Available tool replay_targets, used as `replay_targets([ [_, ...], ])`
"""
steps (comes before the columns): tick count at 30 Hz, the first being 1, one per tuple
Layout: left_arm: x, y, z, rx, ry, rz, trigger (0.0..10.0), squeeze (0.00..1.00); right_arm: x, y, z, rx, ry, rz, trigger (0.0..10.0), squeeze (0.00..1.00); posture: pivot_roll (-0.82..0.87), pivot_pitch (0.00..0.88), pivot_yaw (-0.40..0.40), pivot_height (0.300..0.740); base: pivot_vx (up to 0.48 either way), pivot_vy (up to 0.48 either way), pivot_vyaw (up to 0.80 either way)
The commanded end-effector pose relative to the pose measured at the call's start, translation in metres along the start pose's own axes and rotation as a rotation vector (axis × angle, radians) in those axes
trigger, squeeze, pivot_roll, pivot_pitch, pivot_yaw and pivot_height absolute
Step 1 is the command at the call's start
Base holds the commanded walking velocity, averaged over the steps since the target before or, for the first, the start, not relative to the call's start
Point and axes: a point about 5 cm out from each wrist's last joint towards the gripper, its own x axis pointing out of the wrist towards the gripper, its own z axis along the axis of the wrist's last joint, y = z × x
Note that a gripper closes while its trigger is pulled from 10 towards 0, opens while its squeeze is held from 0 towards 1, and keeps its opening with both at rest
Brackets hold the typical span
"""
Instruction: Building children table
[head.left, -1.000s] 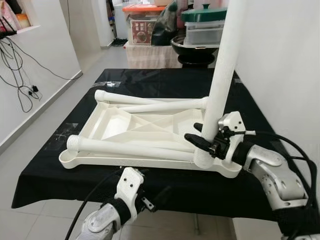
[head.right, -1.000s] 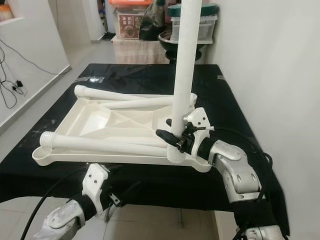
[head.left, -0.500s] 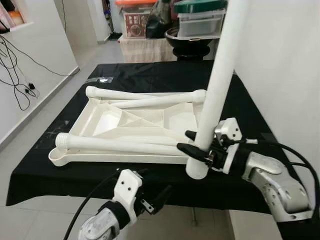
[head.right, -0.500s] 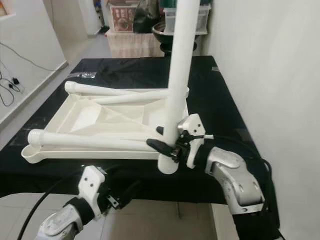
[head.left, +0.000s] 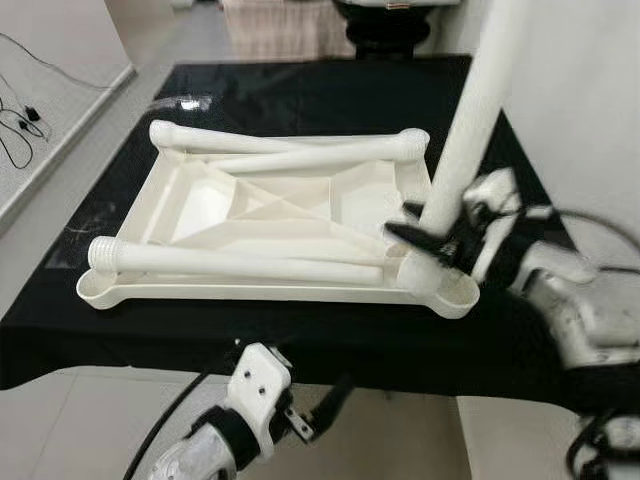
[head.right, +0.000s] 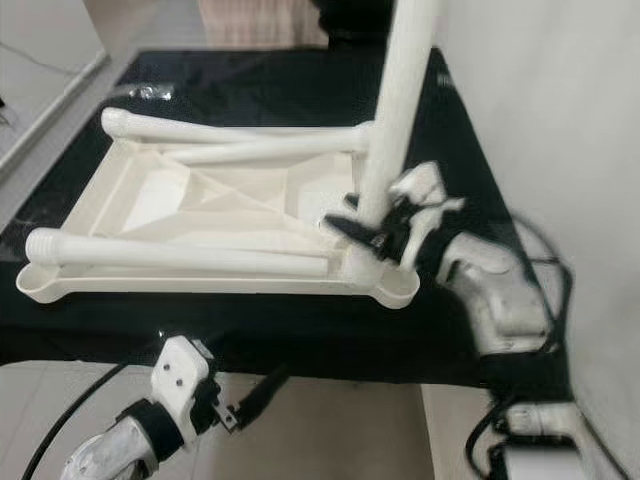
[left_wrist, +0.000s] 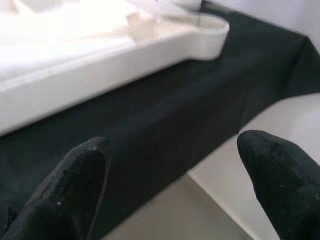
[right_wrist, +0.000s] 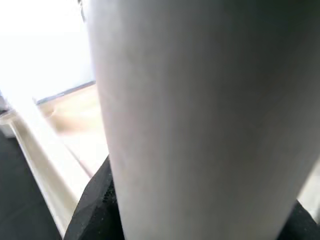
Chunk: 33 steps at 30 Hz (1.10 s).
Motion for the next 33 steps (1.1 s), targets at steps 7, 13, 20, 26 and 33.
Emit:
replay_targets([
  [7,-0.004,-0.001,0.001,-0.022,0.022,-0.018,10.0,0.0,-0.008,0.01,-0.004,0.042,-0.005,0.167,10.0,0.0,-0.03,0.333,0.031,0.74,0.0,0.0,0.0],
  [13,-0.005,0.0,0.003,-0.032,0.02,-0.021,10.0,0.0,-0.007,0.011,-0.003,0.051,-0.016,0.219,10.0,0.0,-0.03,0.335,0.036,0.74,0.0,0.0,0.0],
  [20,-0.004,0.003,0.004,-0.025,0.023,-0.032,10.0,0.0,-0.006,0.002,-0.008,-0.01,0.035,0.201,10.0,0.0,-0.02,0.337,0.049,0.74,0.0,0.0,0.0],
  [26,-0.005,0.003,0.005,-0.025,0.023,-0.039,10.0,0.0,-0.012,-0.007,-0.001,-0.04,0.04,0.197,10.0,0.0,-0.01,0.342,0.054,0.74,0.0,0.0,0.0],
  [33,-0.006,0.004,0.006,-0.025,0.024,-0.043,10.0,0.0,-0.02,-0.005,0.005,-0.062,0.061,0.28,10.0,0.0,-0.01,0.346,0.06,0.74,0.0,0.0,0.0],
])
